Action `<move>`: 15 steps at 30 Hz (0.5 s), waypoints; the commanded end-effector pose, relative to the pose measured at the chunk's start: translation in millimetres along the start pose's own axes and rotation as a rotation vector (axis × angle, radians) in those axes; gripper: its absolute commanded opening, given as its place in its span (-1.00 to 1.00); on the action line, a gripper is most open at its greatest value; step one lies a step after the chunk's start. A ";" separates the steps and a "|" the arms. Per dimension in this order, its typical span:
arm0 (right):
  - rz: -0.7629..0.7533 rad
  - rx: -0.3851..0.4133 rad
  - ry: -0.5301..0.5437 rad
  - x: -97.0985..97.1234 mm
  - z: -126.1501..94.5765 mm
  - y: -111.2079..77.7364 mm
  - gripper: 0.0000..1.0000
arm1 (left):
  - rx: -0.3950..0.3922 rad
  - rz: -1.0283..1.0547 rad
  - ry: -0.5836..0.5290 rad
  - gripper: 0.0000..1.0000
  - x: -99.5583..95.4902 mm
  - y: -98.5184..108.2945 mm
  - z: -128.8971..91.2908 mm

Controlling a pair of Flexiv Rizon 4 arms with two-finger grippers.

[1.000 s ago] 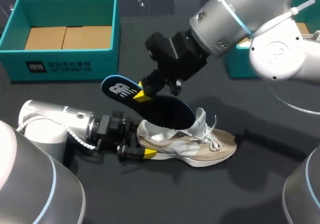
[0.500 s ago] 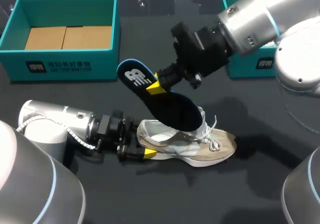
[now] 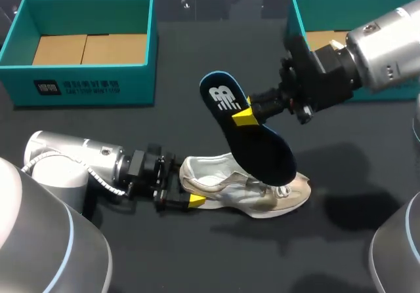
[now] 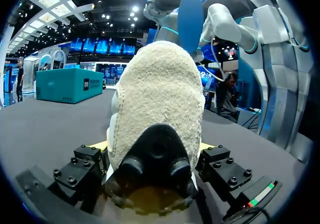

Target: Take the shoe out of the shoebox, open the shoe tongue, remove and reinsert the insole, then place the shoe into the shoebox

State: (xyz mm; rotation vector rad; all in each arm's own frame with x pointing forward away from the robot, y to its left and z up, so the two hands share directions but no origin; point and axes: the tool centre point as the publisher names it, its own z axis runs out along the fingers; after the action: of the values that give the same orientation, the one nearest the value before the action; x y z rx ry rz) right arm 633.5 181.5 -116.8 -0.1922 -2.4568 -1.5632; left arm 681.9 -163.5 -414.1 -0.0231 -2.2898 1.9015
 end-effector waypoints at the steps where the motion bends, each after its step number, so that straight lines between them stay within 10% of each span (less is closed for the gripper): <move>1: -0.024 -0.103 0.008 11.2 -10.1 -9.9 -1.00 | 0.001 0.000 -0.002 -1.00 1.0 2.9 -1.0; 15: -0.011 -0.202 0.026 30.3 -16.5 -10.0 -1.00 | 0.001 0.000 -0.002 -1.00 1.0 2.9 -1.0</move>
State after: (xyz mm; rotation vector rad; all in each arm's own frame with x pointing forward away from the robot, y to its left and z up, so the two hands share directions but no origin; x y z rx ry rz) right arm 612.2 166.5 -110.3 -0.1782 -2.2914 -1.7749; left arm 681.9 -163.5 -414.1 -0.0230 -2.2898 1.9016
